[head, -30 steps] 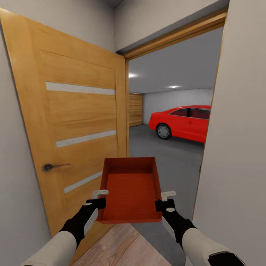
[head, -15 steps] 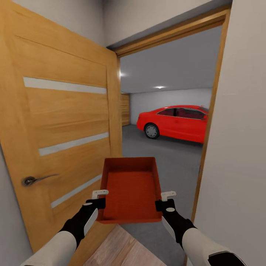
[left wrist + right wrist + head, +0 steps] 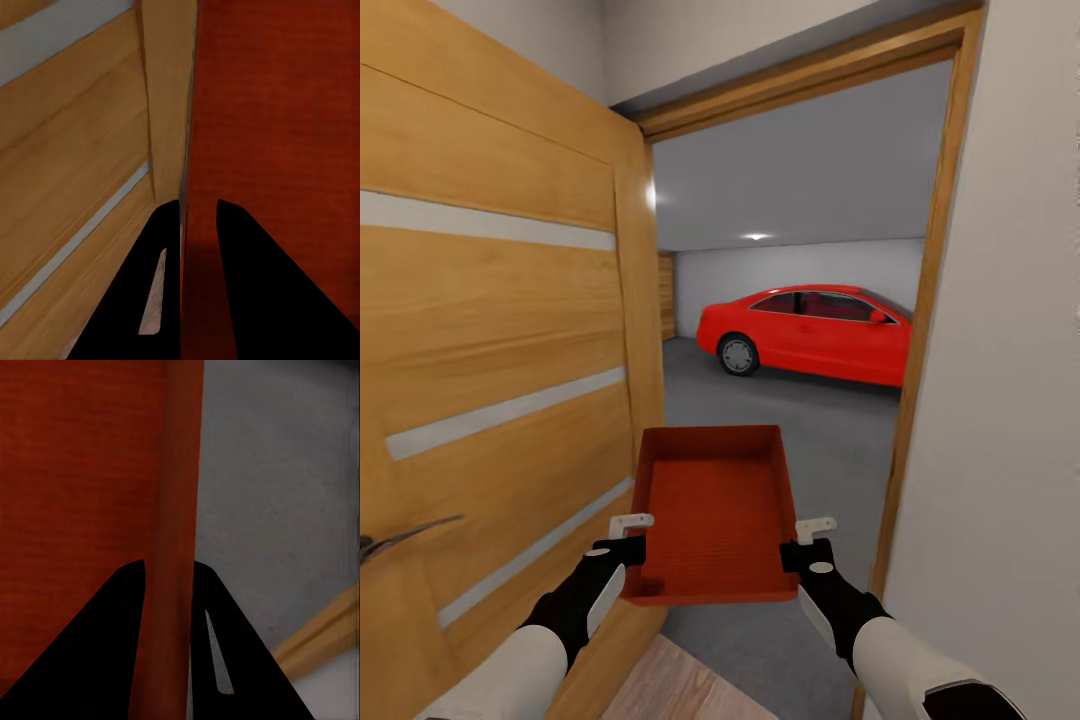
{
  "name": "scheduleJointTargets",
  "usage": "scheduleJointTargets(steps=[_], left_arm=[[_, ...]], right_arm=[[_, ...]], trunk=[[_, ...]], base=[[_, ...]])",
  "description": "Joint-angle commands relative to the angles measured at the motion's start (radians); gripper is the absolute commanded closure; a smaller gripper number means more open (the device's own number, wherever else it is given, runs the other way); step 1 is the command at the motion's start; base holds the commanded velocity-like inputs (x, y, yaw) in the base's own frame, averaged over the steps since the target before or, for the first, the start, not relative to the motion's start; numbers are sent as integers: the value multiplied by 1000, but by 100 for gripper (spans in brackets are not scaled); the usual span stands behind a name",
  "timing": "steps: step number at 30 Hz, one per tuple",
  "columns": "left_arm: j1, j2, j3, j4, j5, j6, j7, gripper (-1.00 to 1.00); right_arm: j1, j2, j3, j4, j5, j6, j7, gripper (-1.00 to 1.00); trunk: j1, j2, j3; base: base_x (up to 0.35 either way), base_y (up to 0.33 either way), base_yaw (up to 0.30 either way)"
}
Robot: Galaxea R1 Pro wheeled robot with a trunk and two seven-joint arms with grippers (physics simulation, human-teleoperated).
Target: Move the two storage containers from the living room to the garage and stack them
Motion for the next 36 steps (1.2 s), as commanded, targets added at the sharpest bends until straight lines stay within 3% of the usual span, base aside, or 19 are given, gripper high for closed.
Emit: scheduleJointTargets(steps=[1,15,28,36], left_arm=[[-1,2,17,-36,-15,-7,16,100],[-1,2,18,-37,-15,-7,16,100],[-1,2,18,-35,-15,-7,16,100],[-1,2,18,-34,-15,-7,16,100]], right_arm=[[0,-2,-14,4,3,1,-15,100],[0,-1,-14,4,3,1,-15,100],[0,-2,-14,4,3,2,-15,100],[0,1,-14,4,3,1,-15,100]], trunk=[[1,-1,-1],[1,-1,-1],[1,-1,-1],[1,-1,-1]], base=[[138,36,-245],[45,6,-242],[284,159,-37],[300,215,-211]])
